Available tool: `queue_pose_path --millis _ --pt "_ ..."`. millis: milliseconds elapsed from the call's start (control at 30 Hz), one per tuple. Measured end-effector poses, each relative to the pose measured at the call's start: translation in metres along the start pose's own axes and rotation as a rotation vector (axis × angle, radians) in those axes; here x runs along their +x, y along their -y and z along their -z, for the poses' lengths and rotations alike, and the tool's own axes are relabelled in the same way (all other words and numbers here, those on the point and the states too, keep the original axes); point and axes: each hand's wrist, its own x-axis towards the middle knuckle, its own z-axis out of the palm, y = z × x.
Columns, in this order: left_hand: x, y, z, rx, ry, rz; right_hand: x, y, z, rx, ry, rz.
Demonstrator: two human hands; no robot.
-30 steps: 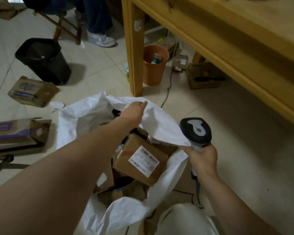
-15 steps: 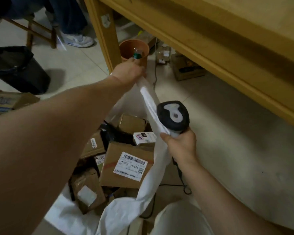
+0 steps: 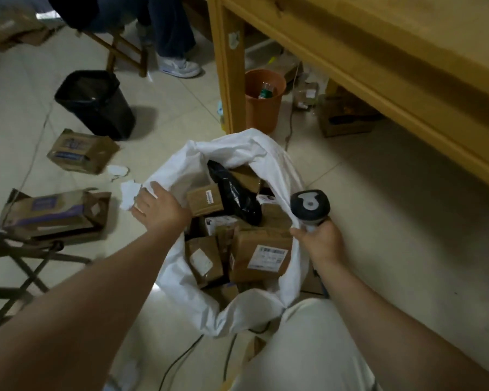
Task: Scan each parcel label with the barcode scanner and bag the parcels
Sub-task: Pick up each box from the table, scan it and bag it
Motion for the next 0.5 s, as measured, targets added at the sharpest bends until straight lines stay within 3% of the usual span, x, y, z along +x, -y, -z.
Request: queue_pose_path --millis 167,300,500 --pt "-0.03 0.066 -0.031 -0.355 0.143 0.502 -0.013 -0.014 -0.004 -0.245 0.034 -0.019" --pt "-0.059 0.104 -0.054 -0.583 0.371 0.511 -0.019 -0.021 -0.001 -0.38 0.011 -0.052" --pt "-0.009 0.09 -0.002 -0.806 0.166 0.454 -0.014 0.052 0.002 -0.095 -0.051 0.016"
